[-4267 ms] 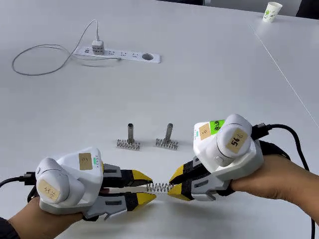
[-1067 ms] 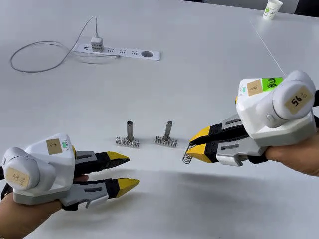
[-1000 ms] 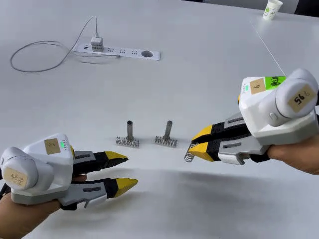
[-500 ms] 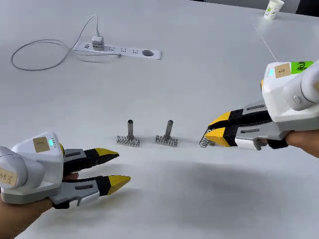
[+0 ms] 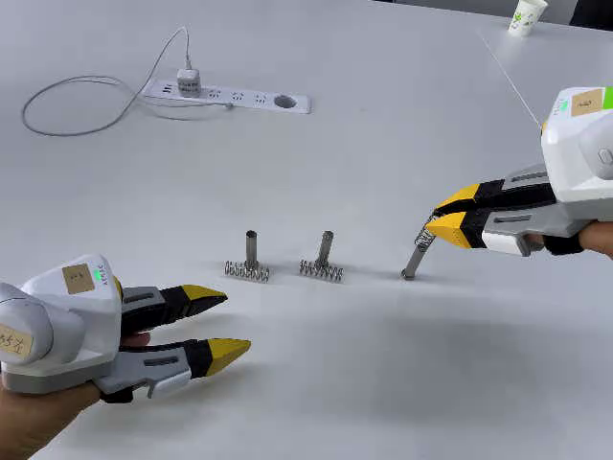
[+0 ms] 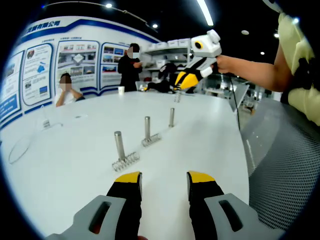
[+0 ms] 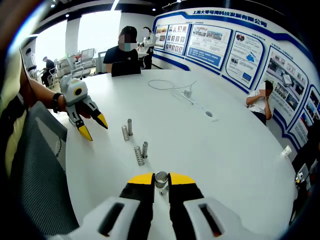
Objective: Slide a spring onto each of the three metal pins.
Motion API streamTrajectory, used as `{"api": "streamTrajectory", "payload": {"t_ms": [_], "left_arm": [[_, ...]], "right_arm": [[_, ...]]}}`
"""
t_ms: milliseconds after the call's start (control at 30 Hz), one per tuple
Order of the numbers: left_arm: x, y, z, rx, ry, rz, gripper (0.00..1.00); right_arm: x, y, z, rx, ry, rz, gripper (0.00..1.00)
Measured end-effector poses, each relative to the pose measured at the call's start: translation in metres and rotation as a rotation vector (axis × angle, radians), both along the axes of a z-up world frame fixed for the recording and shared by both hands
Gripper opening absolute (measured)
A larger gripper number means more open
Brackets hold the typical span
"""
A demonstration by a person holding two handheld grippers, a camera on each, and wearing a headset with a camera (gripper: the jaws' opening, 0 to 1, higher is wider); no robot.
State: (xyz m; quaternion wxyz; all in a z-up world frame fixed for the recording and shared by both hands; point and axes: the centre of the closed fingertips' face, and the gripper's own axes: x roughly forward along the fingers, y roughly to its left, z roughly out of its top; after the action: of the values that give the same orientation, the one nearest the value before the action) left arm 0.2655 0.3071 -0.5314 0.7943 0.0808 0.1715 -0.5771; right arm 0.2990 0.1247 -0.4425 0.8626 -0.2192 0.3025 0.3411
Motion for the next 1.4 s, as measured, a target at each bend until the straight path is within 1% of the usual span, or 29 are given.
{"api": "streamTrajectory", "payload": {"t_ms": [133,233,367,500,600,667,1033,1400], "left_arm": [[0.000,0.001,-0.001,-0.001,0.004,0.003,0.38],[0.000,0.002,-0.001,-0.002,0.006,0.005,0.38],[0.000,0.003,-0.001,0.001,0.009,0.007,0.38],[-0.001,0.003,-0.001,0.001,0.011,0.008,0.38],[-0.001,0.003,-0.001,0.002,0.012,0.009,0.38],[-0.001,0.003,-0.001,0.003,0.013,0.010,0.38],[-0.002,0.002,-0.002,0.005,0.017,0.012,0.38],[-0.003,0.002,-0.004,0.006,0.021,0.014,0.38]], "right_arm": [[0.005,-0.006,-0.008,-0.014,0.013,-0.027,0.12],[0.008,-0.009,-0.011,-0.013,0.014,-0.039,0.12],[0.010,-0.009,-0.015,-0.005,0.023,-0.043,0.12],[0.012,-0.013,-0.021,-0.018,0.029,-0.051,0.12],[0.013,-0.014,-0.024,-0.006,0.036,-0.056,0.12],[0.014,-0.015,-0.026,-0.010,0.038,-0.058,0.12],[0.016,-0.014,-0.043,0.002,0.066,-0.065,0.12],[0.019,-0.015,-0.061,-0.013,0.093,-0.084,0.12]]}}
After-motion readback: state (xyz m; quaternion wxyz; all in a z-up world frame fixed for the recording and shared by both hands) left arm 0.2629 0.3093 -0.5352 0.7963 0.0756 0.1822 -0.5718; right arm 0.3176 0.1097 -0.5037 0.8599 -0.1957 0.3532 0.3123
